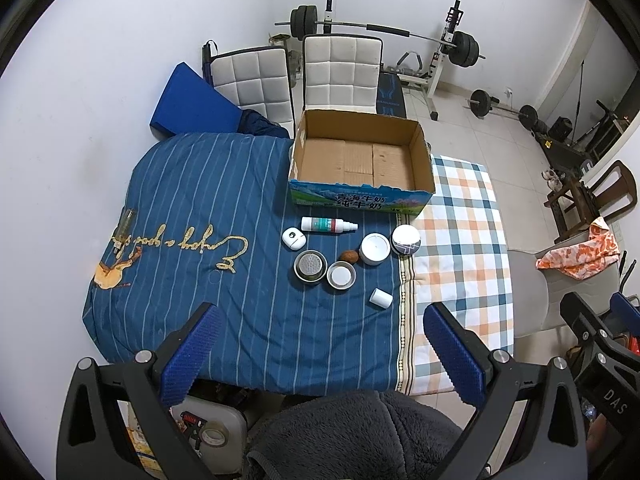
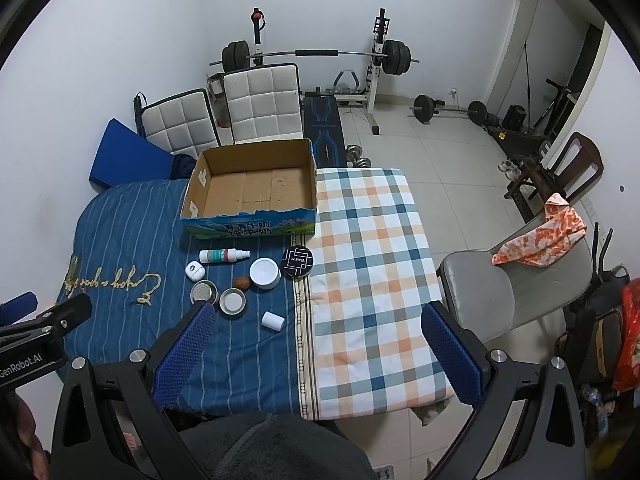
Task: Organize rigid objects
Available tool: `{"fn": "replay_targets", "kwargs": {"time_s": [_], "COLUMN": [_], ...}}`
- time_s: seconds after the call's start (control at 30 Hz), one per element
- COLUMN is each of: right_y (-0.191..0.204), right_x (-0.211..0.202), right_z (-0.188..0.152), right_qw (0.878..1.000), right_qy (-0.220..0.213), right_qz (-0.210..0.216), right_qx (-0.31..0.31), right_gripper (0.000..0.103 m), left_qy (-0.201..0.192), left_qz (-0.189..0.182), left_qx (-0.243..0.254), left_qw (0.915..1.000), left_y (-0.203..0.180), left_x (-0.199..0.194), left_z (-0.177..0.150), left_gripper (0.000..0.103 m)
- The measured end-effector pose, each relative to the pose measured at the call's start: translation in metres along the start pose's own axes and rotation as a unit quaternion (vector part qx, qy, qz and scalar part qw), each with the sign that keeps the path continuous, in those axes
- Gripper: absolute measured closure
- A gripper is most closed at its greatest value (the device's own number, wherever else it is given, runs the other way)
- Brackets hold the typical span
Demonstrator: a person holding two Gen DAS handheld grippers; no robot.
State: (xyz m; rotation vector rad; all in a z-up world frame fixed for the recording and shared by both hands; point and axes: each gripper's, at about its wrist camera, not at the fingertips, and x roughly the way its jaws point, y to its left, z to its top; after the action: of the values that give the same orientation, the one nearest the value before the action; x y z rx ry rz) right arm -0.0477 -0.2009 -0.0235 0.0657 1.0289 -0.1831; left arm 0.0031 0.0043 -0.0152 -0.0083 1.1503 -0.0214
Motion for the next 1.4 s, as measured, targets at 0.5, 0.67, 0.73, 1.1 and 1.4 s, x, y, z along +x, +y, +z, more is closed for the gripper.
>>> {"fn": "replay_targets", "kwargs": {"time_s": [0.5, 0.67, 0.73, 1.1, 1.4], "right_y": [-0.003, -0.002, -0.002, 0.000, 0.000], "right_x": [0.000, 0.000, 0.000, -0.002, -0.002], "right_z": [0.001, 0.001, 0.003, 0.010, 0.010], "right_qw": [1.000, 1.000, 1.000, 1.000, 1.000], "right_qy": [0.000, -0.001, -0.001, 0.001, -0.001], "right_qz": [-0.001, -0.004, -0.003, -0.004, -0.006], "right_qx": [0.000, -0.001, -0.001, -0.001, -0.001], "right_gripper": [0.000, 0.000, 0.000, 0.000, 0.000], "left_qy": [0.001, 0.001, 0.002, 0.001, 0.003], "left_qz": [-0.004, -0.003, -0.004, -0.007, -0.011], "left_qx": [-0.002, -0.003, -0.005, -0.006, -0.005], "left_qw": [1.0000, 1.0000, 1.0000, 1.0000, 0.9999], "left_y": [0.000, 0.000, 0.000, -0.001, -0.004], "left_x": [0.001, 0.001, 0.001, 0.000, 0.000], "left_z": [0.003, 0.003, 0.004, 0.004, 0.004], "left_gripper": [0.000, 0.000, 0.000, 0.000, 0.000]}}
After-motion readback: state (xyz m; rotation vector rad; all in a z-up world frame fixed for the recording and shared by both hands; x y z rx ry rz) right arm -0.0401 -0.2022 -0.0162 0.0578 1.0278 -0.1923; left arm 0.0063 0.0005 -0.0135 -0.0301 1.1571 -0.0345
